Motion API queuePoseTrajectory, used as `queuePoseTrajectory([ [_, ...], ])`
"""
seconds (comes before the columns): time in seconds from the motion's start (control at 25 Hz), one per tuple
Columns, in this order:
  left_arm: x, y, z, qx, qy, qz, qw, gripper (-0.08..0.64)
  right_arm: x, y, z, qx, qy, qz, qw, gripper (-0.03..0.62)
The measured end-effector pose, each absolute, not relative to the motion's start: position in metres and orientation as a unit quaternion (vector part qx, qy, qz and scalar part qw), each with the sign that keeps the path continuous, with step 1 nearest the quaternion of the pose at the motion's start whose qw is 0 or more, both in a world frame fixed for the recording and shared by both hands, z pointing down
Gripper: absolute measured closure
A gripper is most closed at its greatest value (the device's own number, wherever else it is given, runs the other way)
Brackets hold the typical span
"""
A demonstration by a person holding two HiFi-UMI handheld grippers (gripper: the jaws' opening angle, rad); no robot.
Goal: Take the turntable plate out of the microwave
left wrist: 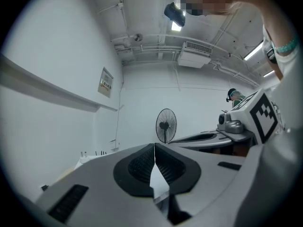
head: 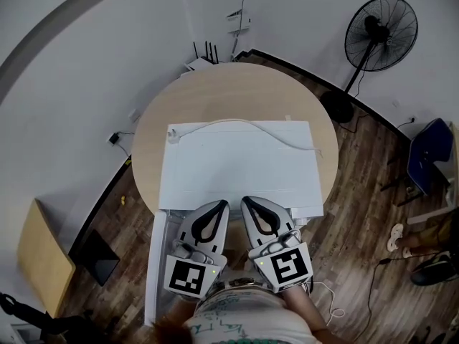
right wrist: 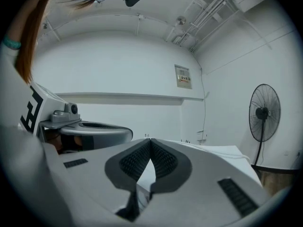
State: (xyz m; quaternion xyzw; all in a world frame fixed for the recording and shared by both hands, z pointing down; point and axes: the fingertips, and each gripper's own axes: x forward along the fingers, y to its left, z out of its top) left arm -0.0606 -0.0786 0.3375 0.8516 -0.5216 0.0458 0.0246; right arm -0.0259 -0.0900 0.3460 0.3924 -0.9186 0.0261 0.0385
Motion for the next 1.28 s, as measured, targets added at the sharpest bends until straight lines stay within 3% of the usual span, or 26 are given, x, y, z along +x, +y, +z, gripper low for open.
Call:
queuePoseTrajectory([
  [0.8, -0.099, -0.082, 0.368, 0.866, -0.493, 0.058, 0.064, 0.545, -0.054, -0.092, 0.378, 0.434, -0.895, 0.051, 0.084, 0.601],
  [1.28, -0.084, -0.074, 0.412, 0.88, -0.458, 0.088, 0.089, 0.545, -0.043, -0.084, 0.411, 0.429, -0.894, 0.072, 0.11, 0.601],
])
